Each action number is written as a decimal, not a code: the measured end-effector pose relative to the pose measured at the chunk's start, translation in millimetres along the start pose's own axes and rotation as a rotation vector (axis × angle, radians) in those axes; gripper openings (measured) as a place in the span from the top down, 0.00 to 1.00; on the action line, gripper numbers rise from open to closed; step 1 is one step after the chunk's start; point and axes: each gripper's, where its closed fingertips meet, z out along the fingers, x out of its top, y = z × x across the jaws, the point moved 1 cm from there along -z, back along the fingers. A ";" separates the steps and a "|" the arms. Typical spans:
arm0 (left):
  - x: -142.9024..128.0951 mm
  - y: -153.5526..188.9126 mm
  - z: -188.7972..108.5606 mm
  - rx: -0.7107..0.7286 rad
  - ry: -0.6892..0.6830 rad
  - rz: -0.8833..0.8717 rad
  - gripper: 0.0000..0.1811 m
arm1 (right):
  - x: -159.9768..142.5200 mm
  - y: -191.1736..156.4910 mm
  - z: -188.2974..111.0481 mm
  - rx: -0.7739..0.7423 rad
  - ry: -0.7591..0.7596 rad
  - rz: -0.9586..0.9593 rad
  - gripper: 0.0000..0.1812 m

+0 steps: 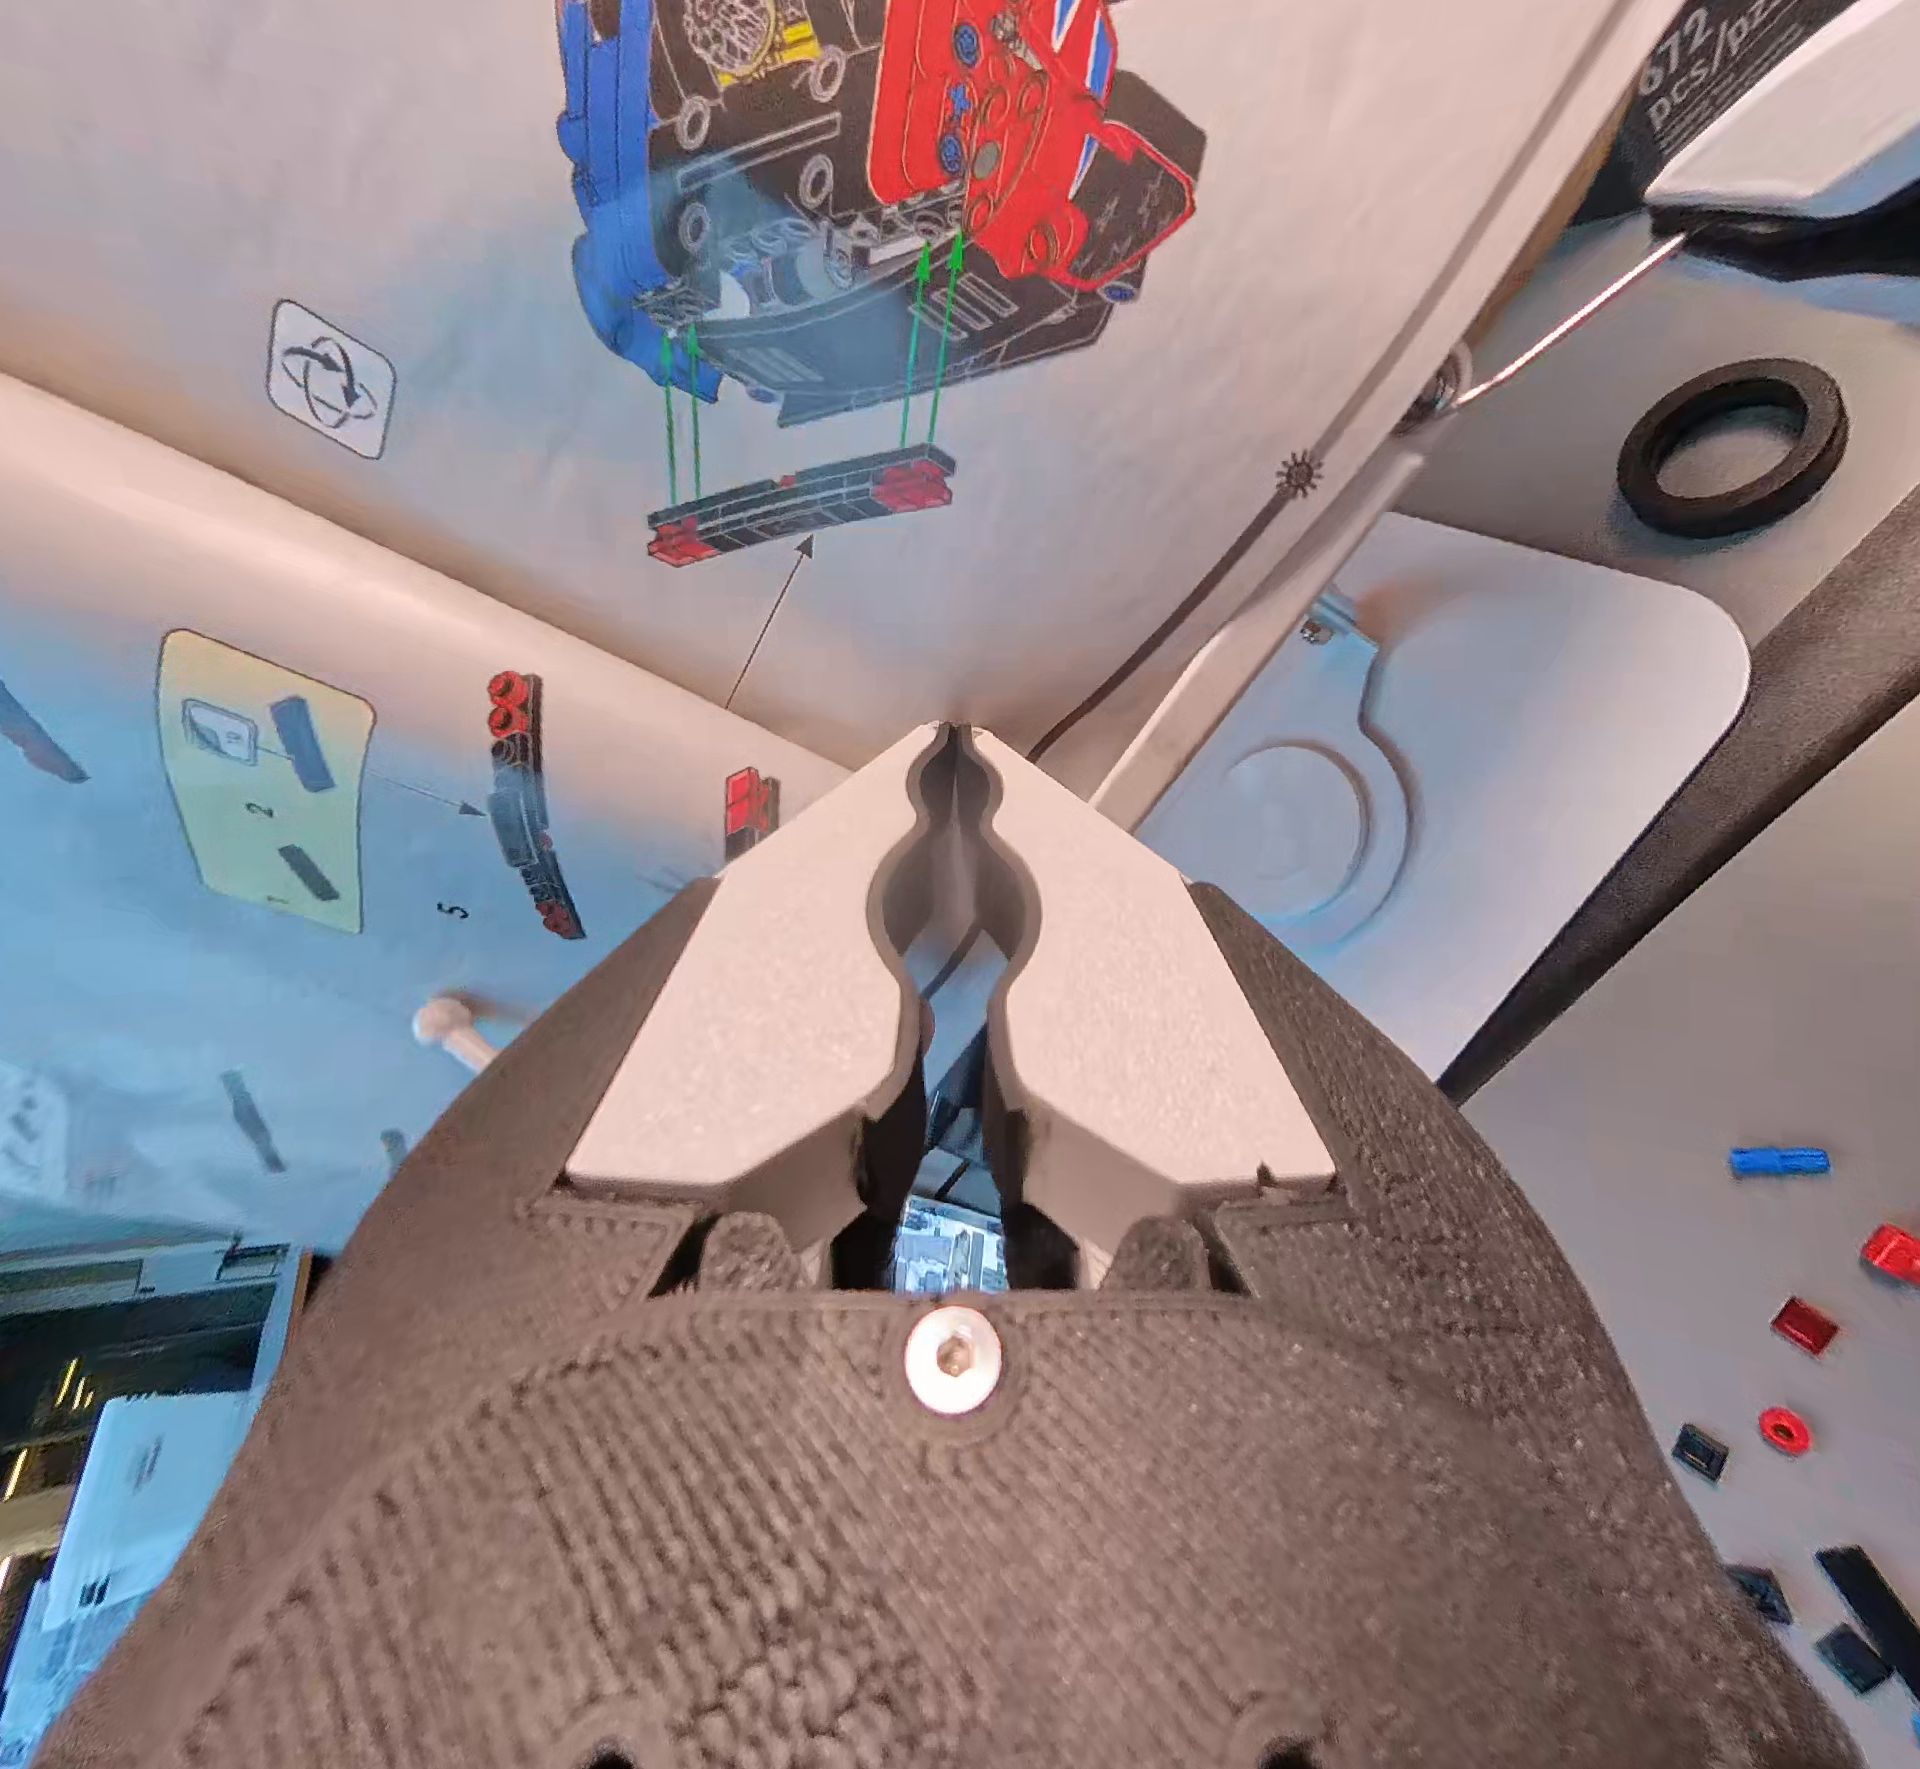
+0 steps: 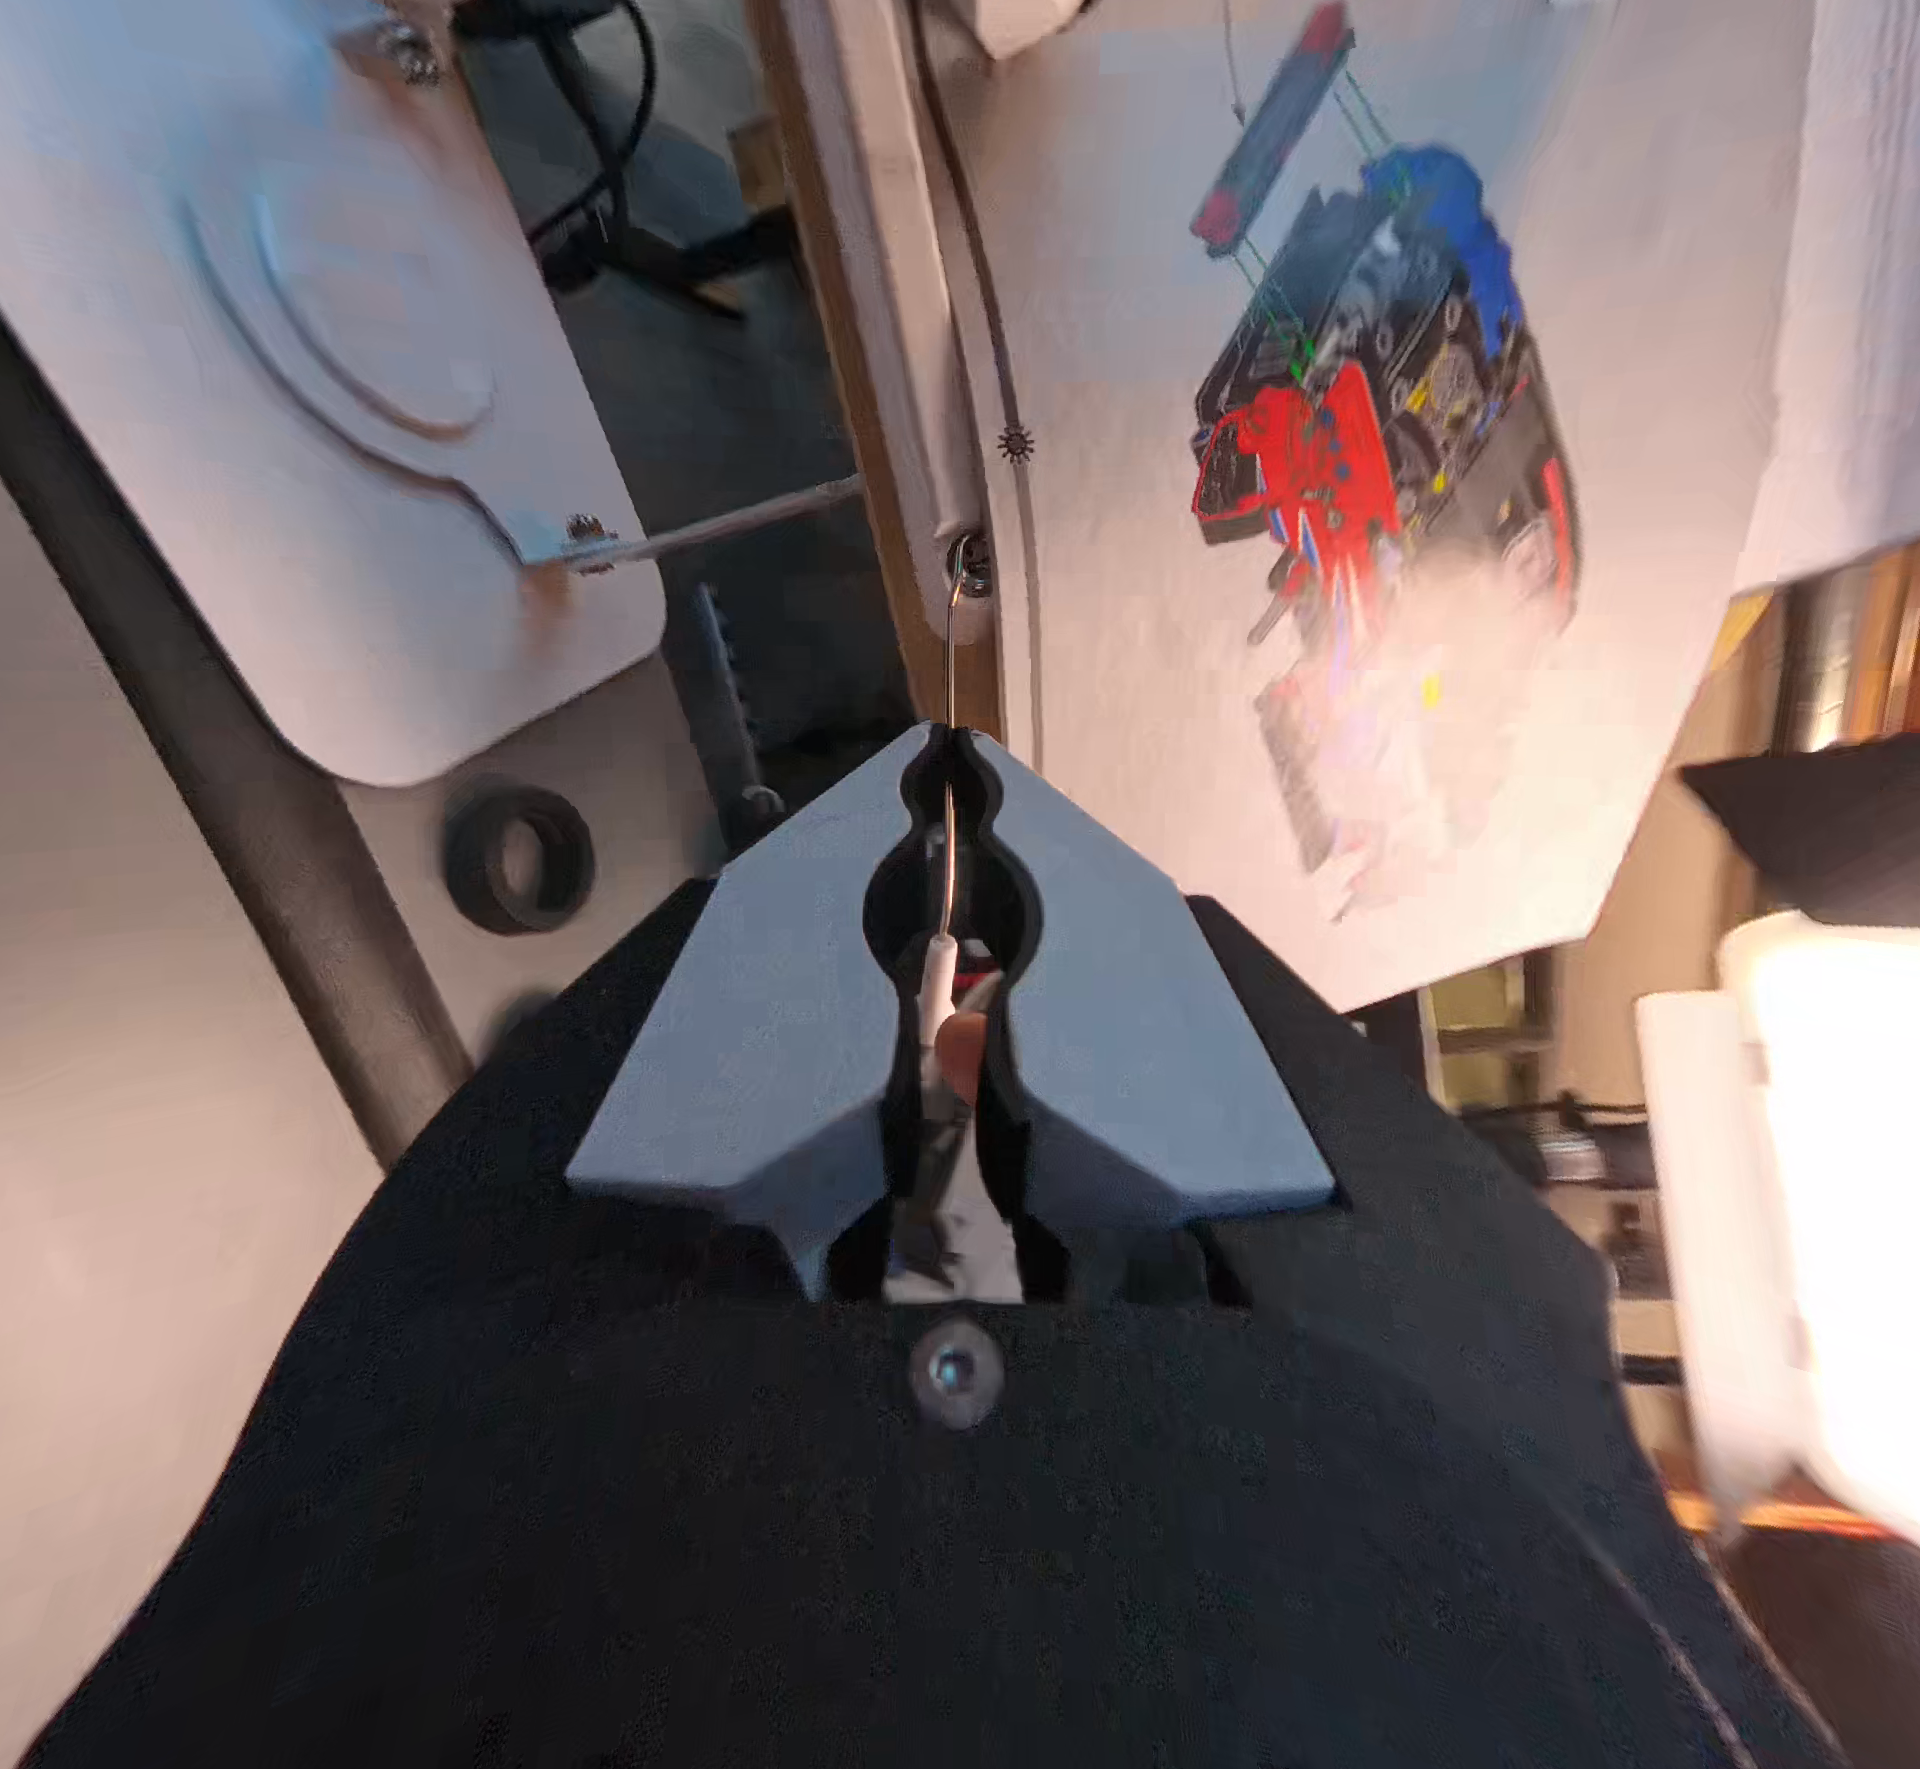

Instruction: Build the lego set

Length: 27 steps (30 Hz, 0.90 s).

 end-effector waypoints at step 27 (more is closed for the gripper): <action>-61.2 -11.7 -65.8 -0.236 0.430 -0.739 0.99 | -24.0 27.4 0.7 0.010 0.053 0.644 0.97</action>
